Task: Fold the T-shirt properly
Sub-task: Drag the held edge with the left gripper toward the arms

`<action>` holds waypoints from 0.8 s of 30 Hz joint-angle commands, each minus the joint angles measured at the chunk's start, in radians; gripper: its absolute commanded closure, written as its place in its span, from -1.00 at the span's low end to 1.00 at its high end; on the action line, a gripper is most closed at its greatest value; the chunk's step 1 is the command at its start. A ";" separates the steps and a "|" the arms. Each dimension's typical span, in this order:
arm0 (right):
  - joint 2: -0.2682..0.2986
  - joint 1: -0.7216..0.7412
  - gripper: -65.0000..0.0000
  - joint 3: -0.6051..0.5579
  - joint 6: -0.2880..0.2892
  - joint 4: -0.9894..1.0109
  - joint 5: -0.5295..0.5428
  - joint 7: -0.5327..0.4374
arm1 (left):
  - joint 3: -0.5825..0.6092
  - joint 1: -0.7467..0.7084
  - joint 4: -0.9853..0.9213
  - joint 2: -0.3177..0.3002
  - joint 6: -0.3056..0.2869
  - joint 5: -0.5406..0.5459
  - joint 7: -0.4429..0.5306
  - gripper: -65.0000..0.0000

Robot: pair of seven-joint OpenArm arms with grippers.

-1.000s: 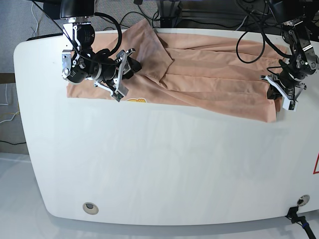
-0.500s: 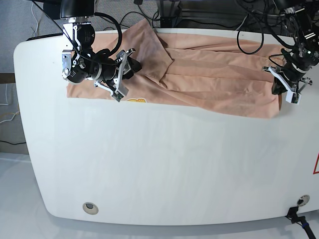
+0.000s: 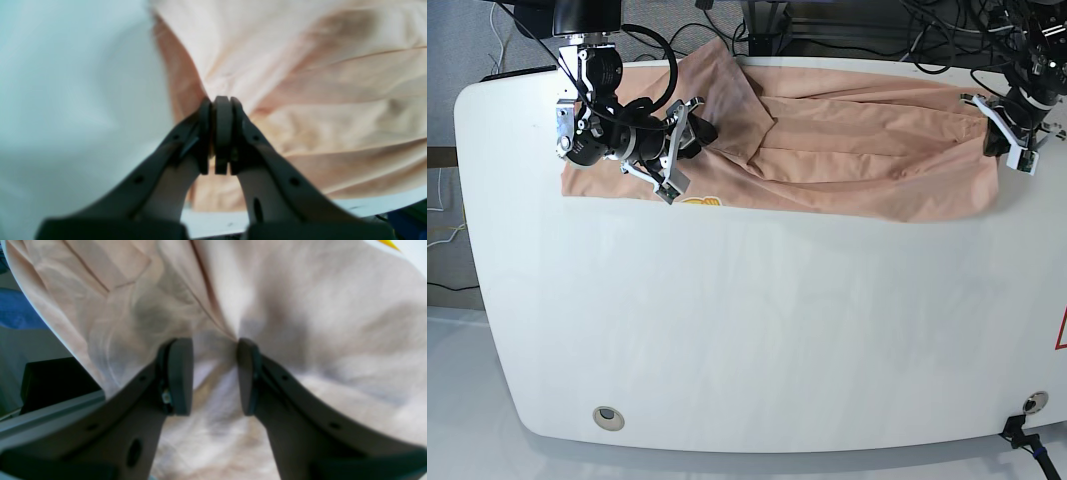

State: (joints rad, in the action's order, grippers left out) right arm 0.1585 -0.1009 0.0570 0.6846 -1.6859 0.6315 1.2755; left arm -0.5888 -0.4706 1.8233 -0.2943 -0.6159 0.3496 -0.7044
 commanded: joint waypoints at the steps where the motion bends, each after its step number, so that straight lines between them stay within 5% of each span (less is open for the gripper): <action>1: 0.005 0.010 0.33 0.002 0.007 -0.012 0.014 -0.017 | -0.038 -0.010 0.019 -0.018 0.001 0.013 0.022 1.00; 18: 0.005 0.011 0.33 0.002 0.007 -0.012 0.014 -0.017 | -0.098 -0.033 0.016 -0.055 0.001 0.007 0.018 1.00; 24: 0.005 0.011 0.33 0.002 0.007 -0.012 0.014 -0.017 | -0.084 -0.044 0.016 -0.078 0.001 0.006 -0.159 1.00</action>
State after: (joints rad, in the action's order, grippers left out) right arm 0.1585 -0.1009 0.0570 0.6846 -1.6855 0.6315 1.2751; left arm -0.6666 -0.5152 1.8233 -0.3340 -0.6186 0.3492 -0.8482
